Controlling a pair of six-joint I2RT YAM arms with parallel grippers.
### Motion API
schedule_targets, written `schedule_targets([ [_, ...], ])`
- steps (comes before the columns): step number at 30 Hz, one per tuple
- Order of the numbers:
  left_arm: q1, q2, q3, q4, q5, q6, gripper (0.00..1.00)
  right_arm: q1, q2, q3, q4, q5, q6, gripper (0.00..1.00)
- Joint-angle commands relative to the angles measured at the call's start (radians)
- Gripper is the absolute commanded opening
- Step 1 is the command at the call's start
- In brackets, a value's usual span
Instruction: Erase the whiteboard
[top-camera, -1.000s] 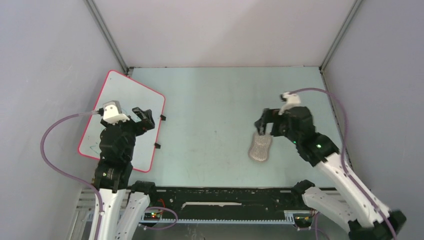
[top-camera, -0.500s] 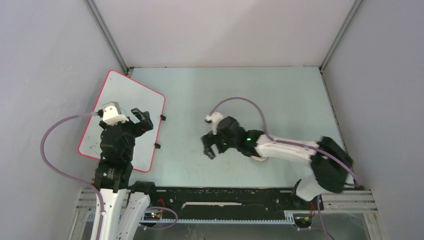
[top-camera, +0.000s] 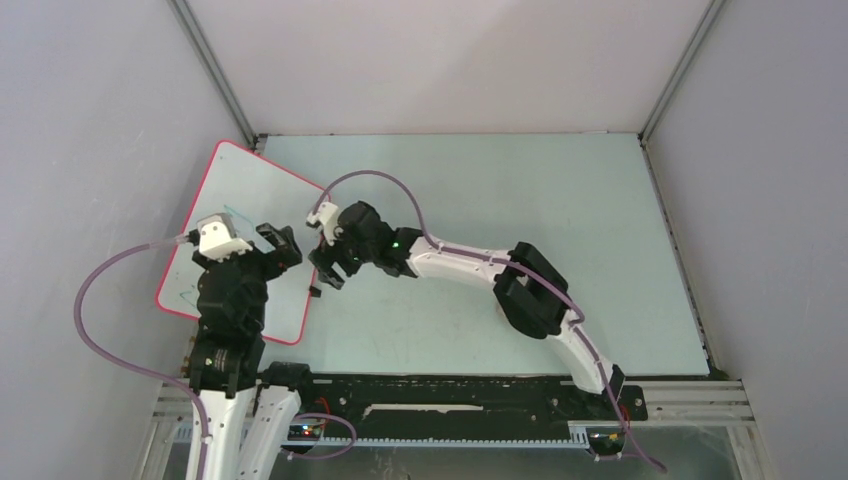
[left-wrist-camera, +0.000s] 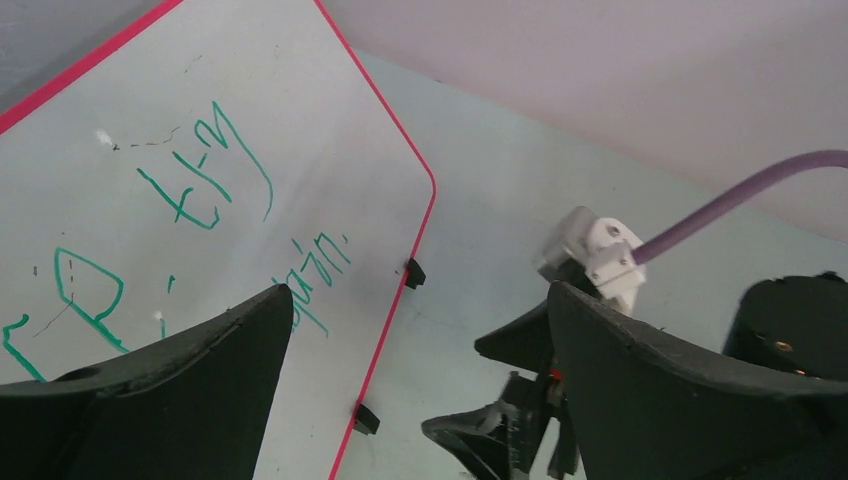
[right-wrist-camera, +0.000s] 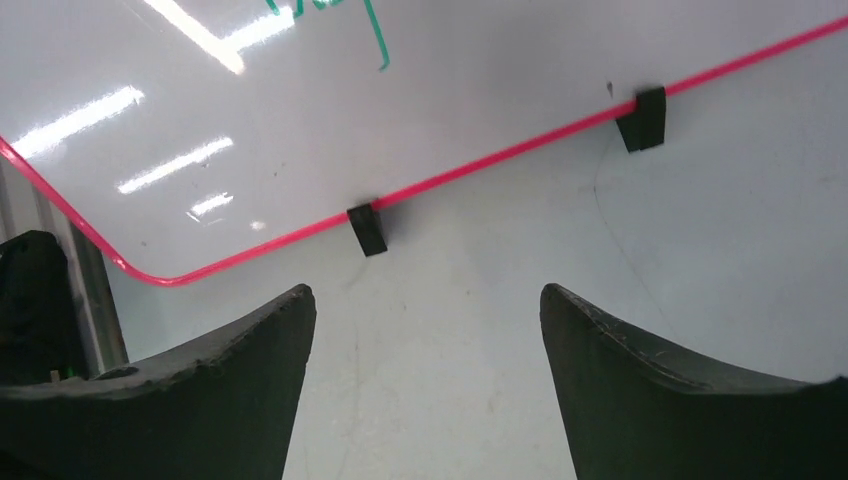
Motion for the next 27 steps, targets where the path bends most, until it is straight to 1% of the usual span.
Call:
schedule_targets([
  [1,-0.004,-0.016,-0.012,0.032,-0.018,-0.010,1.00,0.032,0.098,0.178,-0.178,-0.024,-0.133,0.83],
  [6,-0.017,-0.018,-0.007,0.025,-0.035,-0.010,1.00,0.059,0.180,0.284,-0.243,-0.092,-0.199,0.78],
  [11,-0.023,-0.010,0.002,0.015,-0.062,-0.009,1.00,0.059,0.245,0.362,-0.282,-0.120,-0.199,0.72],
  [14,-0.024,-0.009,0.006,0.015,-0.068,-0.009,1.00,0.060,0.272,0.401,-0.299,-0.118,-0.198,0.67],
  [18,-0.024,-0.010,0.003,0.011,-0.064,-0.006,1.00,0.060,0.304,0.438,-0.317,-0.086,-0.189,0.69],
  [27,-0.039,-0.017,0.008,0.002,-0.095,0.000,1.00,0.058,0.393,0.571,-0.366,-0.093,-0.146,0.72],
])
